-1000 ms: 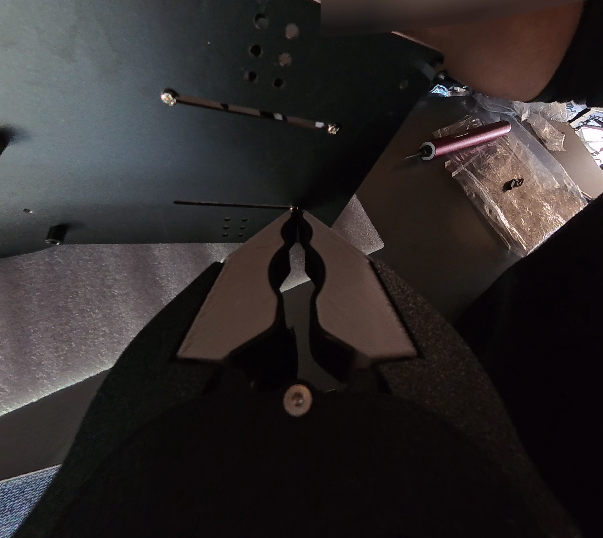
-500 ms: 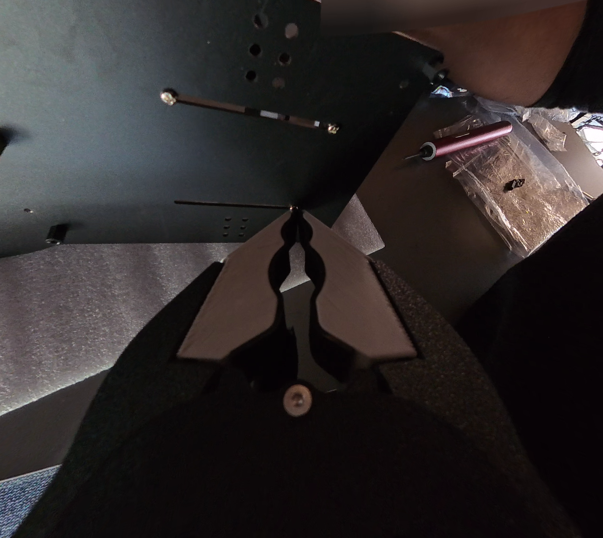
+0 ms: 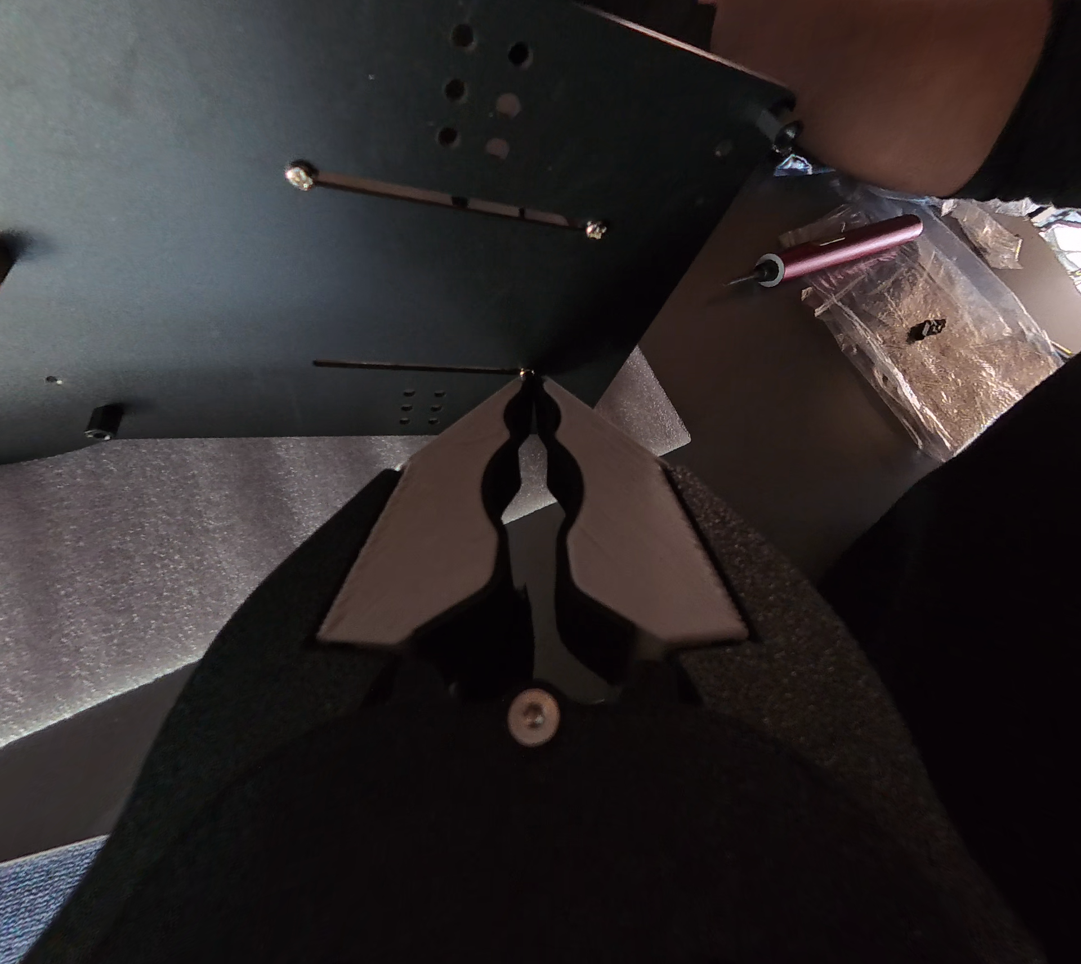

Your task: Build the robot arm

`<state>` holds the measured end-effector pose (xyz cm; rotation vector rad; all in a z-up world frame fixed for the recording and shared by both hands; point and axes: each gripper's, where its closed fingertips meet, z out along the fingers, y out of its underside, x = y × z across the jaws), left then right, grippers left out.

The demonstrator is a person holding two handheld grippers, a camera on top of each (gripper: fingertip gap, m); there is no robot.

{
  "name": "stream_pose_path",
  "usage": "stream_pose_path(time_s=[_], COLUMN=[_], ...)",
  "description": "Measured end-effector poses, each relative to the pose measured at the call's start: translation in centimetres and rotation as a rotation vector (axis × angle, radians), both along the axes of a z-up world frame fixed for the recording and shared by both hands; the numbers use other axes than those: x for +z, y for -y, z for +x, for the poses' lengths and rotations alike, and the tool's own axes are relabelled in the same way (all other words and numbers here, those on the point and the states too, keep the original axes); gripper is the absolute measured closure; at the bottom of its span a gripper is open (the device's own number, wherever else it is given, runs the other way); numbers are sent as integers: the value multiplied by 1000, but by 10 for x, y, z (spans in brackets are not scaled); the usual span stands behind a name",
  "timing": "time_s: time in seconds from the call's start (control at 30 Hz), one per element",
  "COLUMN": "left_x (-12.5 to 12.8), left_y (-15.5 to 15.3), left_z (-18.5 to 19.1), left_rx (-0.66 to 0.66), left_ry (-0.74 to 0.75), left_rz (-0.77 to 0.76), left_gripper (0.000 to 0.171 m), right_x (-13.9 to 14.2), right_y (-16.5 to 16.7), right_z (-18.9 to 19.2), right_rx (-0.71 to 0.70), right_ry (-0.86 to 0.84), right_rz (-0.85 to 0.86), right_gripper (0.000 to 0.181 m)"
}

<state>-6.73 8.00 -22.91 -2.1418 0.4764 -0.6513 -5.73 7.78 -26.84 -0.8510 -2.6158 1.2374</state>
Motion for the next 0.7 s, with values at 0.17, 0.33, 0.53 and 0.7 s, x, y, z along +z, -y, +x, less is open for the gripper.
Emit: stream_pose_path(time_s=[0.17,0.33,0.53,0.7], left_x=[0,0,0,0], left_y=[0,0,0,0], left_z=[0,0,0,0], left_rx=[5,0,-6,-5], left_ry=[2,3,2,1], left_rz=[4,6,8,9], left_gripper=[171,171,171,171], right_x=[2,4,7,10], right_y=[-6,-13,-6,-10], right_z=[3,6,19,19], right_rx=[-16,-18,28,-21], right_ry=[31,2,103,179], right_rz=[-3,15,-52,-46], right_gripper=[169,169,165,161])
